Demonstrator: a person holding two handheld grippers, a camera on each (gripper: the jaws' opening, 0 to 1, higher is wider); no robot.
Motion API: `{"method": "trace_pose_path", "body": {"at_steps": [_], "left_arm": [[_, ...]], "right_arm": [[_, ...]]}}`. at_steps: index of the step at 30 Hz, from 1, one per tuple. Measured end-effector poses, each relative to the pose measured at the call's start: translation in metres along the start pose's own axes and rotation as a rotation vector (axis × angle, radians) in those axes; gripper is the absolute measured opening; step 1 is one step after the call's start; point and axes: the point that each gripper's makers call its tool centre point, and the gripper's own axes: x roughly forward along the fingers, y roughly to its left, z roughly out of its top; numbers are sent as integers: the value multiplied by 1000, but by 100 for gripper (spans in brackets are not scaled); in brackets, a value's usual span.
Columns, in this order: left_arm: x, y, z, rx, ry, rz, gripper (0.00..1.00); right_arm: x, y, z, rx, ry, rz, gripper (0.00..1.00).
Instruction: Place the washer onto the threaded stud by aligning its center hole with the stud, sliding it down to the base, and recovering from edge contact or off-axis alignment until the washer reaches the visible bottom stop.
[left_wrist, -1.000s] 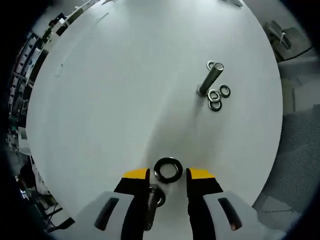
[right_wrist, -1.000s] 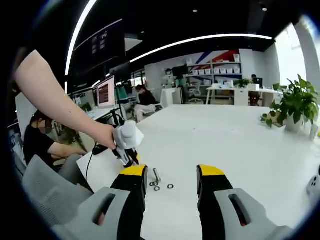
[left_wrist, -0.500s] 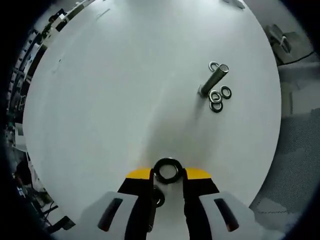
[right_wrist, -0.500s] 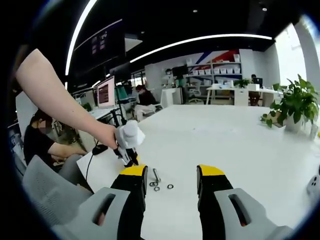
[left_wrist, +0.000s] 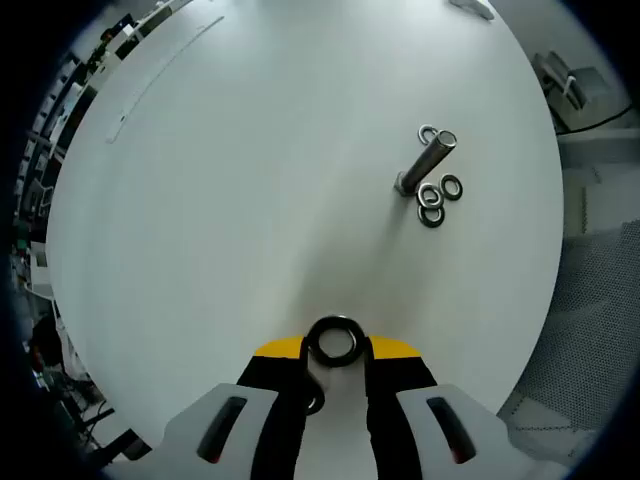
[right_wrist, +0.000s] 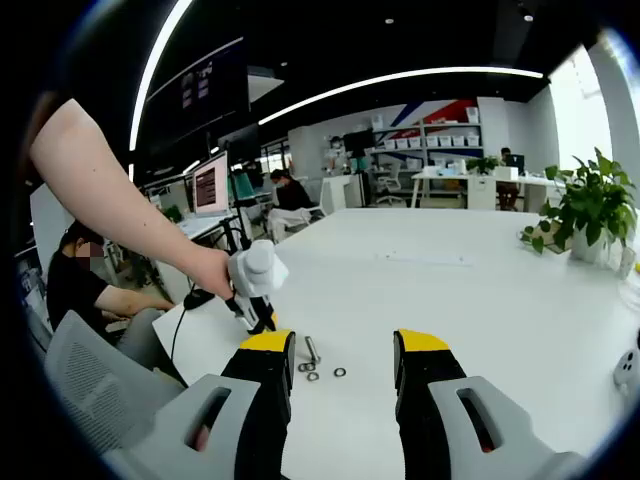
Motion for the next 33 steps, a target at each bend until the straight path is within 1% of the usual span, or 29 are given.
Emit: {"method": "trace_pose_path", "body": {"at_steps": [8, 10, 13, 22, 28, 31, 33], "left_arm": [[-1, -8, 1, -3, -2, 2, 19], [-1, -10, 2, 12, -9, -2, 19], [-1, -13, 2, -3, -15, -13, 19], [-3, -25, -1, 68, 6, -18, 18], [-15, -23, 3, 79, -22, -1, 18], [-22, -19, 2, 99, -25, 16, 18], [-27, -17, 0, 97, -28, 21, 18]], "right_arm": [[0, -2, -1, 4, 3, -5, 42], [0, -3, -1, 10, 2, -9, 42], [-1, -5, 0, 17, 0, -12, 42], [0, -5, 0, 15, 1, -13, 42], [-1, -4, -1, 11, 3, -11, 42], [0, -4, 0, 9, 4, -10, 42], [0, -4, 0, 9, 2, -10, 42]]}}
